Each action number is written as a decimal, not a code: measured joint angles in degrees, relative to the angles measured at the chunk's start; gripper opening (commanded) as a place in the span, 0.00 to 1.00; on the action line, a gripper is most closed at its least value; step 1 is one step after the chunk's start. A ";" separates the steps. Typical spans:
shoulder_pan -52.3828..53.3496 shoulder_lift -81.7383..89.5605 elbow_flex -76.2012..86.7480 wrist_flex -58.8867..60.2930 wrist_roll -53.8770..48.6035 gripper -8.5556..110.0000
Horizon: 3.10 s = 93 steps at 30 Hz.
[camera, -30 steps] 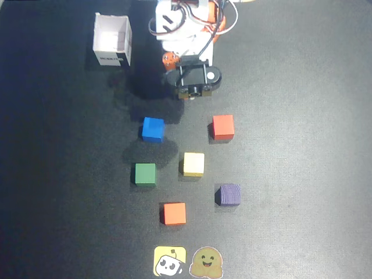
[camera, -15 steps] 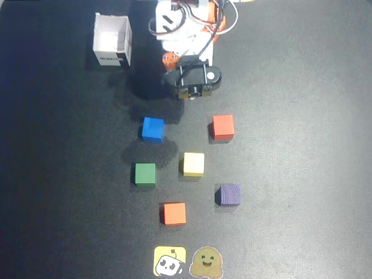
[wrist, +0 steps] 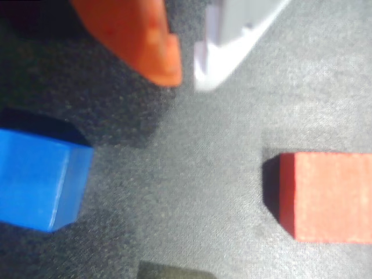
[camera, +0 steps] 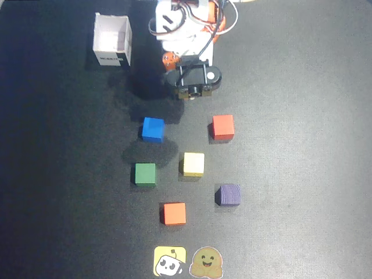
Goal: Put the blue cube on top of the purple cube.
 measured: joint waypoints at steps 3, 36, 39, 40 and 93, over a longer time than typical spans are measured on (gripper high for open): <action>0.00 0.00 0.00 0.00 0.00 0.07; 0.26 0.00 0.00 -0.18 1.93 0.17; -0.53 0.00 0.00 -0.79 2.29 0.18; -0.53 0.00 0.00 -0.88 2.72 0.18; 9.67 -56.60 -18.54 -20.39 8.96 0.27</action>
